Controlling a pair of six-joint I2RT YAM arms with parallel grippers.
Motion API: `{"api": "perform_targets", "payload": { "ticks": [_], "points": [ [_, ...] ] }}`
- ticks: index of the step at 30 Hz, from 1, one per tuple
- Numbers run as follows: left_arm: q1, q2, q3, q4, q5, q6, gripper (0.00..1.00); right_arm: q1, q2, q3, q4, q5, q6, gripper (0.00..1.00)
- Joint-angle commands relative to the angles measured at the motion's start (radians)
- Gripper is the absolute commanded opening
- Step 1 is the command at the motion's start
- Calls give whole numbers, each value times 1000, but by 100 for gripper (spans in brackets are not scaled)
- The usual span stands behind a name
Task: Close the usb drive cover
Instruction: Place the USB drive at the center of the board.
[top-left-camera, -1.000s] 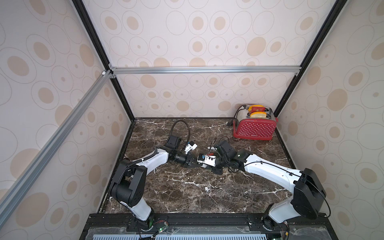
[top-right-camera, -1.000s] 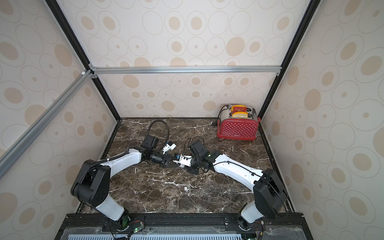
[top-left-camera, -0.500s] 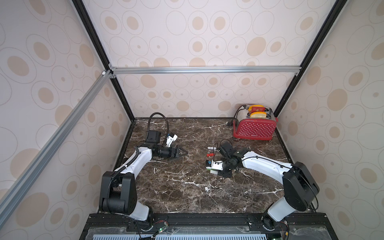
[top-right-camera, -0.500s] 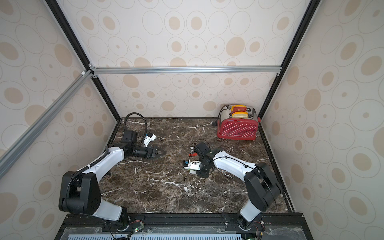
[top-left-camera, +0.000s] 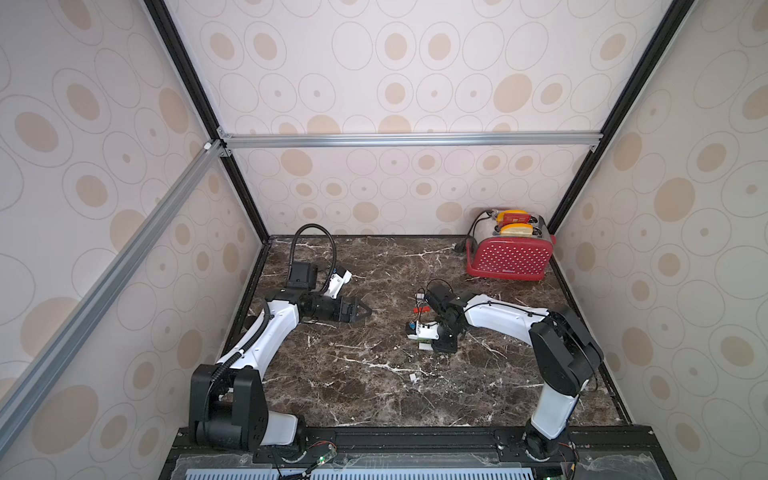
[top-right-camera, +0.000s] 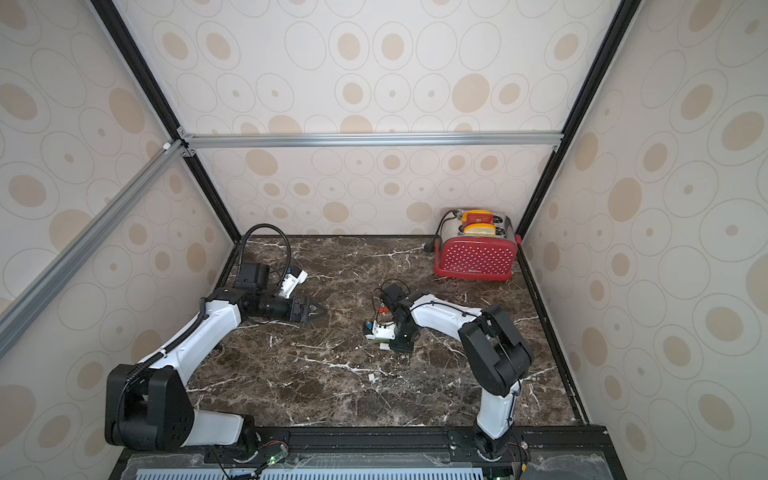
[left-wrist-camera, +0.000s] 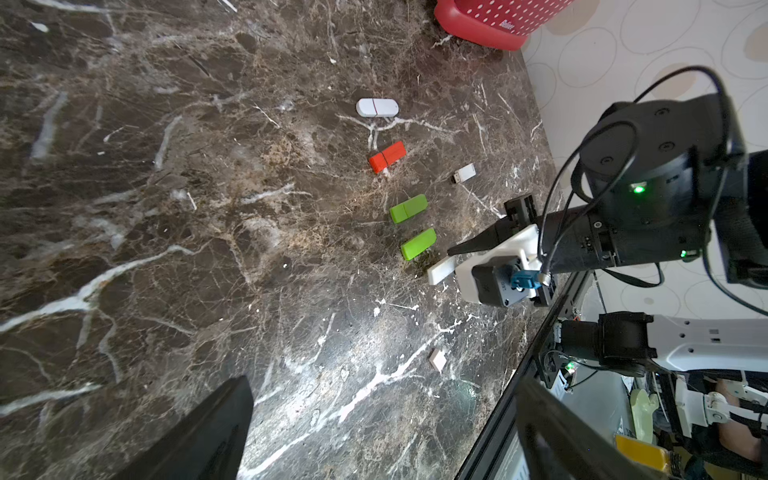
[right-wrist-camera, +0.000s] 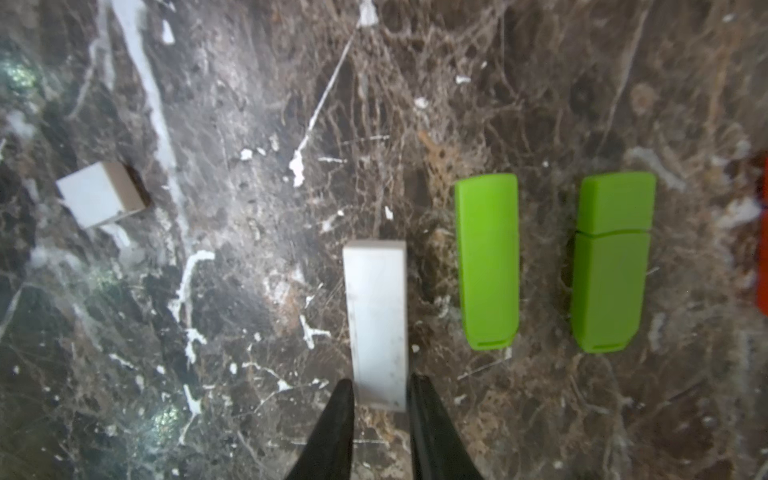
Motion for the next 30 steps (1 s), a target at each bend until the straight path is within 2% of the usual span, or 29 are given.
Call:
{"api": "perform_targets", "payload": {
  "ticks": [1, 7, 11, 16, 23, 30],
  "points": [
    [1, -2, 5, -22, -8, 34, 99, 5, 10, 12, -27, -3, 1, 33],
    [1, 3, 5, -25, -12, 37, 99, 6, -38, 14, -38, -25, 3, 45],
    [0, 1, 3, -26, -16, 38, 99, 19, -139, -26, -9, -116, 1, 50],
    [1, 9, 5, -28, -19, 43, 99, 97, -211, -110, 71, -181, -6, 52],
    [1, 10, 9, -32, -22, 46, 99, 189, -147, -118, 106, -162, -40, 51],
    [1, -2, 2, -32, -24, 50, 99, 217, -67, -77, 71, -164, -63, 49]
  ]
}}
